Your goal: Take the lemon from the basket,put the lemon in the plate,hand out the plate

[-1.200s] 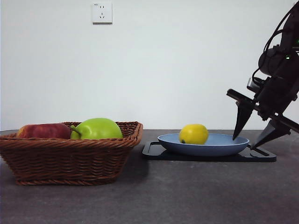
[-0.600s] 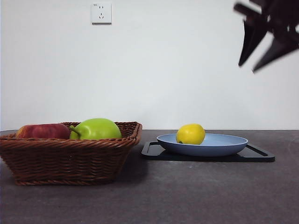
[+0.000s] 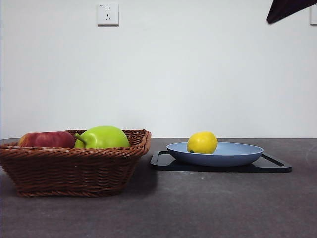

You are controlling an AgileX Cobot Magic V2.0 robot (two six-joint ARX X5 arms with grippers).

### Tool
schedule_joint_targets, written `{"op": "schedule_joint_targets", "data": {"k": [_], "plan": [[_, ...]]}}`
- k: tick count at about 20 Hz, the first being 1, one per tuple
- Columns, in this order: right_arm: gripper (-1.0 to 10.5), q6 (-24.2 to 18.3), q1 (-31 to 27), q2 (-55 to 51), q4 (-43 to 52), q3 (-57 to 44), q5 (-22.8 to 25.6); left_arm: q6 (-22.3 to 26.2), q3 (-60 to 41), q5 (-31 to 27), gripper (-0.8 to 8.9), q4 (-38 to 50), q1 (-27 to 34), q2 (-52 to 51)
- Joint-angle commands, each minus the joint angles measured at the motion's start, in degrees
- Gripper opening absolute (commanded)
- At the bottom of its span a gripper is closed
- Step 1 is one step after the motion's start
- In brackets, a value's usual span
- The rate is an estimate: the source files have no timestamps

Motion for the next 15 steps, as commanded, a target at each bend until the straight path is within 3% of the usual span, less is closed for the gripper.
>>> {"op": "schedule_joint_targets", "data": {"k": [1,3,7,15], "plan": [[0.0,-0.5,1.5,-7.5,9.8,-8.7,0.4,-2.9,-8.0,0.5,0.06,8.6,1.5,-5.4],[0.0,-0.2,2.7,-13.9,14.4,-15.5,3.0,-4.6,-16.0,0.5,0.06,14.3,3.0,-11.4],[0.0,0.1,4.3,-22.0,16.2,-23.7,6.4,-6.5,-27.1,0.3,0.06,16.9,4.1,-20.7],[0.0,3.5,4.4,-22.6,16.0,-25.1,6.1,-6.6,-30.8,0.2,0.09,14.1,4.1,-24.2]]}}
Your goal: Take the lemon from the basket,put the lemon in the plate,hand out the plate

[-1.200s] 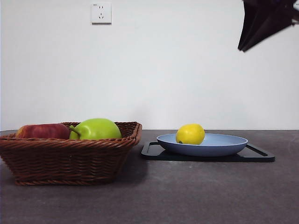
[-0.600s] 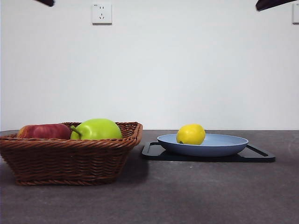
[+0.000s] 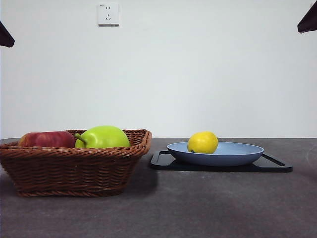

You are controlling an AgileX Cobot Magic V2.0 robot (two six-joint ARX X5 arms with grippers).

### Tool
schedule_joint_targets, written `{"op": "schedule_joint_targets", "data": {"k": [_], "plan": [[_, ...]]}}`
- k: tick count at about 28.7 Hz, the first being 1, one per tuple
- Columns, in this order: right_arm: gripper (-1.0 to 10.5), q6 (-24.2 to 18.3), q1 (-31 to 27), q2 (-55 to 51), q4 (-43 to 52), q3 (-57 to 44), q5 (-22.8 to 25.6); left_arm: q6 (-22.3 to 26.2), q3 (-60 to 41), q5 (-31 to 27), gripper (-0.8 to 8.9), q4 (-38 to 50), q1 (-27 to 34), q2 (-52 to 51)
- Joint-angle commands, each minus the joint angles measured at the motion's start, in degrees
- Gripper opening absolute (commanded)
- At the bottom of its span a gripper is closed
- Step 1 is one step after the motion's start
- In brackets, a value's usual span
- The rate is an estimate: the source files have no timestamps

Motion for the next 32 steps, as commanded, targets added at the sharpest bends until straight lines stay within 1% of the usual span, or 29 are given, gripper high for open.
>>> {"op": "schedule_joint_targets", "data": {"k": [1,14,17,18,19,21,23,26,30,32], "plan": [[0.0,1.6,0.4,0.3,0.5,0.1,0.2,-0.5,0.6,0.3,0.09,0.1,-0.2,0.1],[0.0,1.6,0.4,0.3,0.5,0.1,0.2,-0.6,0.5,0.4,0.09,0.4,-0.2,0.1],[0.0,1.6,0.4,0.3,0.5,0.1,0.2,-0.1,0.5,-0.3,0.09,-3.1,0.1,-3.1],[0.0,1.6,0.4,0.3,0.5,0.1,0.2,1.3,0.5,-1.1,0.09,-4.9,0.7,-5.3],[0.0,1.6,0.4,0.3,0.5,0.1,0.2,1.6,0.4,-1.4,0.09,-6.7,1.2,-7.3],[0.0,1.6,0.4,0.3,0.5,0.1,0.2,1.2,0.0,-1.0,0.09,-8.3,3.6,-12.7],[0.0,1.6,0.4,0.3,0.5,0.1,0.2,1.1,-1.2,-1.2,0.09,-7.3,6.8,-17.5],[0.0,1.6,0.4,0.3,0.5,0.1,0.2,1.3,-4.4,-1.2,0.09,-2.3,13.1,-22.7],[0.0,1.6,0.4,0.3,0.5,0.1,0.2,1.3,-10.7,-0.6,0.09,5.6,21.7,-26.3],[0.0,1.6,0.4,0.3,0.5,0.1,0.2,1.2,-14.0,1.1,0.09,8.3,24.8,-27.3]]}}
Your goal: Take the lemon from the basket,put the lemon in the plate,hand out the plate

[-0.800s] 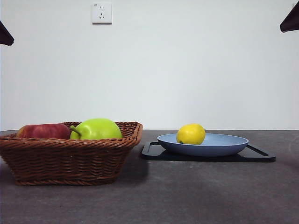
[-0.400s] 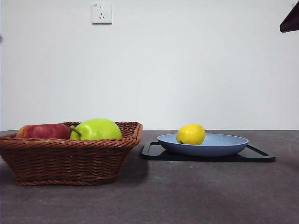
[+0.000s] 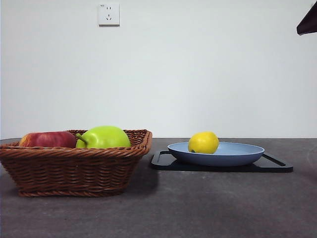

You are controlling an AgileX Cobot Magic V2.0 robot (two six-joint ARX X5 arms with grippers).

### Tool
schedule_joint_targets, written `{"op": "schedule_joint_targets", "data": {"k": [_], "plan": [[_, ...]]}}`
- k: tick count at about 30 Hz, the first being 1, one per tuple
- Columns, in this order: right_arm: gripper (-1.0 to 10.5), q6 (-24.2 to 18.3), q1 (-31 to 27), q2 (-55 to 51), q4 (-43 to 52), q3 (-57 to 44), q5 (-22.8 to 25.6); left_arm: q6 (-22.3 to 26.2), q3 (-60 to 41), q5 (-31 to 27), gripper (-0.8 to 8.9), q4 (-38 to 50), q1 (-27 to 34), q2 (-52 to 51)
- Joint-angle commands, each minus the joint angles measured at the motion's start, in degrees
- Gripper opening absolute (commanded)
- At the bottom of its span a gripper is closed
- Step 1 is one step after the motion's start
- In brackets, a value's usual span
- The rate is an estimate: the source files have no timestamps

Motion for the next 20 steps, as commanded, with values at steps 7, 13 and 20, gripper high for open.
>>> {"op": "schedule_joint_targets", "data": {"k": [7,13,20], "plan": [[0.0,0.6,0.4,0.1,0.6,0.1,0.2,-0.4,-12.8,7.1,0.09,5.6,7.4,-3.2],[0.0,0.6,0.4,0.1,0.6,0.1,0.2,-3.7,-17.4,7.0,0.09,4.9,8.5,-5.1],[0.0,0.6,0.4,0.1,0.6,0.1,0.2,-4.3,-17.8,7.2,0.09,0.4,8.6,-5.9]]}}
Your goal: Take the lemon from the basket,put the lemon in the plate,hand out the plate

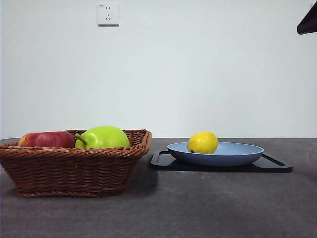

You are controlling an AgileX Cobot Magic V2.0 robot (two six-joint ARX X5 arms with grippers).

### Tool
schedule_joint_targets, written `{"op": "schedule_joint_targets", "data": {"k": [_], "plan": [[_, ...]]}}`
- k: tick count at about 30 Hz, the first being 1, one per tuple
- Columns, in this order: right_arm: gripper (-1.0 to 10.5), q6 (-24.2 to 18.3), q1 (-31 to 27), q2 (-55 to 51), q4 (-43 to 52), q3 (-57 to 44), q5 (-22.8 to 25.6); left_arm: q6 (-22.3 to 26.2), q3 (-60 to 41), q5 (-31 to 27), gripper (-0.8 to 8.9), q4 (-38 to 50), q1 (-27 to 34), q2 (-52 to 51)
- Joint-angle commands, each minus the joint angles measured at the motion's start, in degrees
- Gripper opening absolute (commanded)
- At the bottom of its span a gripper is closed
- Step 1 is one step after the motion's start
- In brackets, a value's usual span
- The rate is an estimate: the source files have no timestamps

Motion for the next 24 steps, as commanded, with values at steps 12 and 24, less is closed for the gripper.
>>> {"op": "schedule_joint_targets", "data": {"k": [12,24], "plan": [[0.0,0.6,0.4,0.1,0.6,0.1,0.2,-0.6,-0.6,0.1,0.09,0.4,0.2,-0.2],[0.0,-1.6,0.4,0.1,0.6,0.1,0.3,-0.6,-0.6,0.1,0.09,0.4,0.2,-0.2]]}}
